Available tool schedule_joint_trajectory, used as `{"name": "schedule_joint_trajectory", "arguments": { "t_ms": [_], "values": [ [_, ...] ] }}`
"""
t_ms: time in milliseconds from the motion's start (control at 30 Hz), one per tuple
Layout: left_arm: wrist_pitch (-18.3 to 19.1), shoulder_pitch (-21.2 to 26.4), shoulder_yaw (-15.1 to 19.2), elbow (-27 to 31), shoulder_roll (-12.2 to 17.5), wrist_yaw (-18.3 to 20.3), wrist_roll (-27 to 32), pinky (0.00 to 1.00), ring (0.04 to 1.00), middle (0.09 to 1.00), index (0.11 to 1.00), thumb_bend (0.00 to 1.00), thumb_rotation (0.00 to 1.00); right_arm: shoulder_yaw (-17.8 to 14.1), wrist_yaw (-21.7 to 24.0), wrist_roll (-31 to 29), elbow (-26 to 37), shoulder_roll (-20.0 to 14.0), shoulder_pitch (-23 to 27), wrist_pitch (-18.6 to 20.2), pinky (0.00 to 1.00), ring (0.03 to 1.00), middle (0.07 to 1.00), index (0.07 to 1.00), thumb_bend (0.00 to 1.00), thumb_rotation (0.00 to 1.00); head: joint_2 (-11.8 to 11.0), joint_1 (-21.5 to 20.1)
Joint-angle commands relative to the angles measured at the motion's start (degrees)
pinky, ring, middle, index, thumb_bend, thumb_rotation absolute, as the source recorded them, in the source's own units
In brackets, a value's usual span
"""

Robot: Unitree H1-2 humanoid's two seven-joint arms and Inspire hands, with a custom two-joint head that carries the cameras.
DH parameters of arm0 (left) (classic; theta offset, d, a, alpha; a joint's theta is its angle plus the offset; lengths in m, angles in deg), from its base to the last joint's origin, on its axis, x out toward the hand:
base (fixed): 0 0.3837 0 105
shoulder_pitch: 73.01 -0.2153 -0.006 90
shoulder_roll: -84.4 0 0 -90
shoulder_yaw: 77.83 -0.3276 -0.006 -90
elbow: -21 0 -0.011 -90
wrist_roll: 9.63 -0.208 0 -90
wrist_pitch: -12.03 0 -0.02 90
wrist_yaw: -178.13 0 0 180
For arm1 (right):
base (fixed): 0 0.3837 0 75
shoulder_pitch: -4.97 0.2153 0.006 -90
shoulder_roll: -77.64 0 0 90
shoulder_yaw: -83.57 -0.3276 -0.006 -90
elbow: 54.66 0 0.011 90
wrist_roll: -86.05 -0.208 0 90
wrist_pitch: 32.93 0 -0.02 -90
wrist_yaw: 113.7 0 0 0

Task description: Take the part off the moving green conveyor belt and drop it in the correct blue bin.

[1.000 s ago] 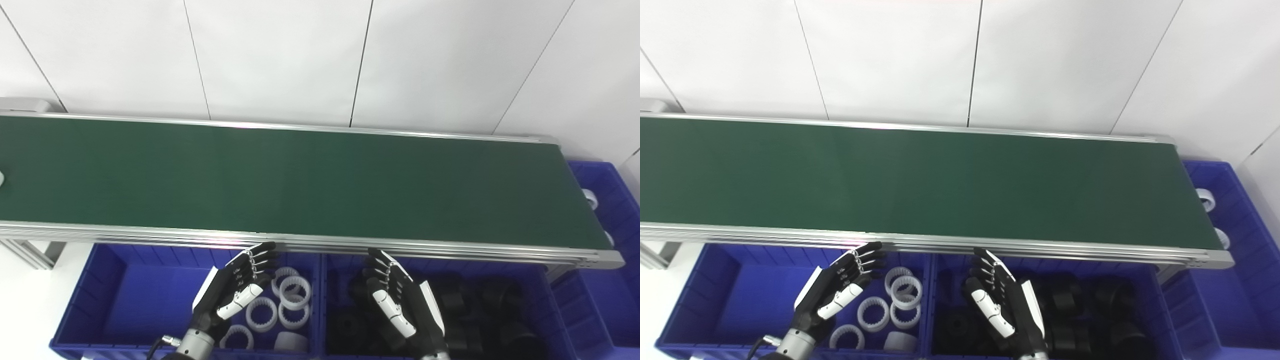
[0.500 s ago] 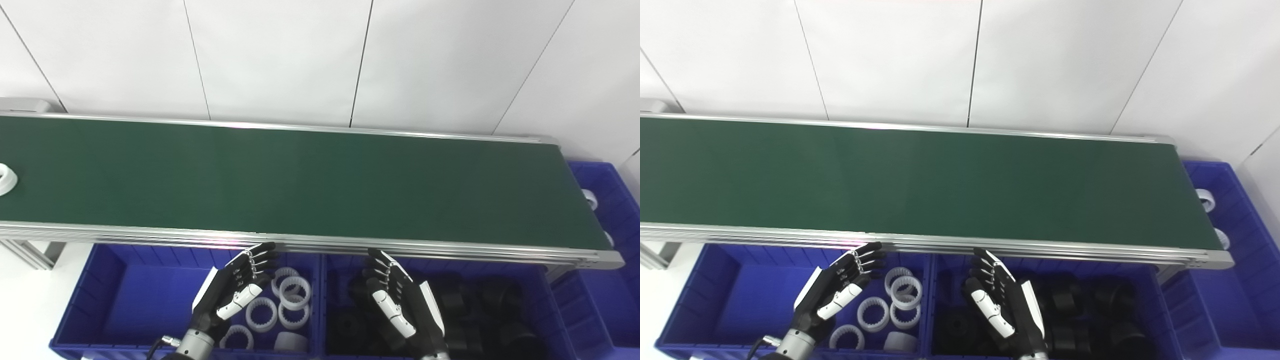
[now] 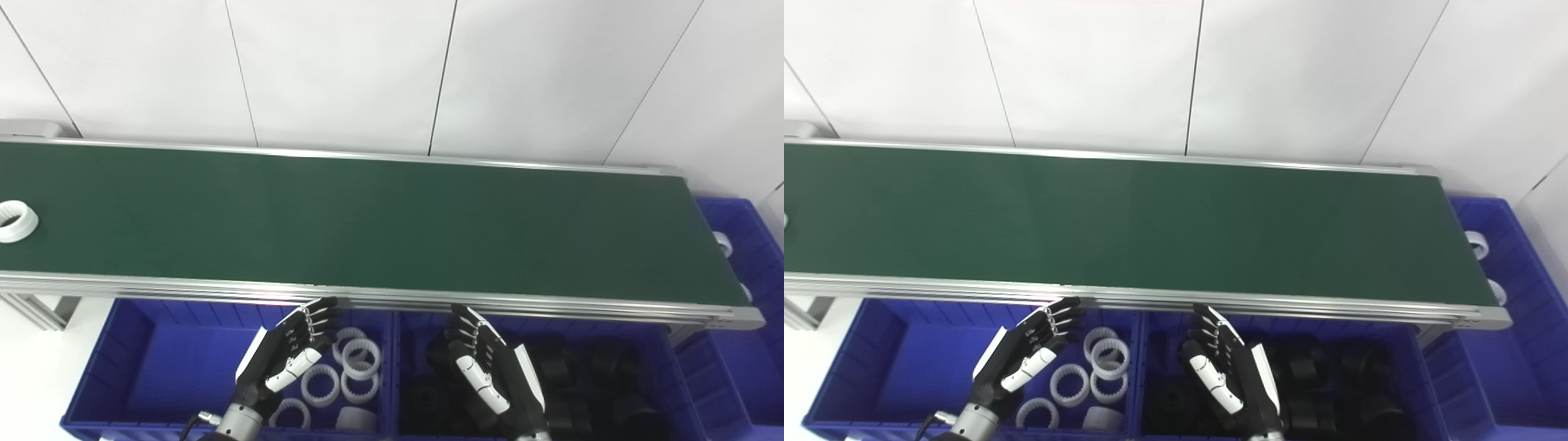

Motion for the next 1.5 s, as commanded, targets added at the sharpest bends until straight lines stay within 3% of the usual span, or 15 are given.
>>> {"name": "schedule_joint_trajectory", "arguments": {
  "t_ms": [0,333,467,500,533,567,733,900,1467],
  "values": [
    [-2.20,0.83,0.06,1.05,-0.30,-0.45,-0.53,0.69,0.739,0.777,0.800,0.80,0.58,-0.05,-0.01,-0.51,1.68,0.14,0.23,-2.05,0.72,0.783,0.827,0.870,0.55,0.73,-0.01,0.34],
    [-2.35,0.90,-0.04,0.90,-0.57,-0.67,-0.92,0.69,0.737,0.778,0.801,0.80,0.58,0.03,0.04,-0.61,1.43,-0.08,0.44,-2.26,0.72,0.785,0.832,0.871,0.53,0.73,-0.36,0.79],
    [-2.26,0.90,-0.28,0.34,-1.03,-0.51,-0.52,0.69,0.736,0.777,0.797,0.81,0.56,-0.18,0.46,-1.47,1.19,-0.48,0.15,-2.68,0.73,0.796,0.837,0.875,0.53,0.72,-2.18,5.64],
    [-2.09,0.82,-0.41,0.20,-1.34,-0.53,-0.45,0.69,0.736,0.777,0.796,0.82,0.54,-0.28,0.66,-1.77,1.27,-0.74,0.03,-2.81,0.73,0.800,0.840,0.877,0.53,0.72,-3.25,8.85],
    [-1.99,0.77,-0.49,0.11,-1.55,-0.58,-0.46,0.69,0.734,0.775,0.793,0.83,0.53,-0.35,0.78,-1.97,1.34,-0.92,-0.06,-2.89,0.74,0.803,0.842,0.879,0.54,0.73,-3.25,8.85],
    [-2.15,0.74,-0.63,-0.19,-1.96,-0.84,-0.77,0.69,0.734,0.775,0.793,0.83,0.53,-0.51,0.91,-2.29,1.50,-1.19,-0.19,-2.94,0.74,0.803,0.842,0.879,0.54,0.73,-4.61,12.82],
    [-2.88,0.73,-1.34,-1.51,-3.72,-2.07,-2.56,0.70,0.728,0.767,0.785,0.87,0.54,-1.26,1.91,-4.07,2.00,-2.40,-0.49,-3.79,0.74,0.803,0.843,0.885,0.47,0.70,-7.89,19.57],
    [-3.93,1.33,-1.48,-3.12,-5.00,-3.67,-4.92,0.68,0.722,0.768,0.784,0.86,0.53,-1.59,2.67,-5.59,2.20,-2.82,-0.27,-4.16,0.74,0.799,0.845,0.892,0.36,0.63,-9.52,20.80],
    [-4.01,2.61,-1.35,-5.07,-4.93,-5.20,-6.82,0.67,0.721,0.773,0.792,0.84,0.53,-1.74,3.37,-6.76,-0.08,-2.39,0.80,-5.37,0.75,0.806,0.850,0.899,0.31,0.54,-12.33,21.03]
  ]
}}
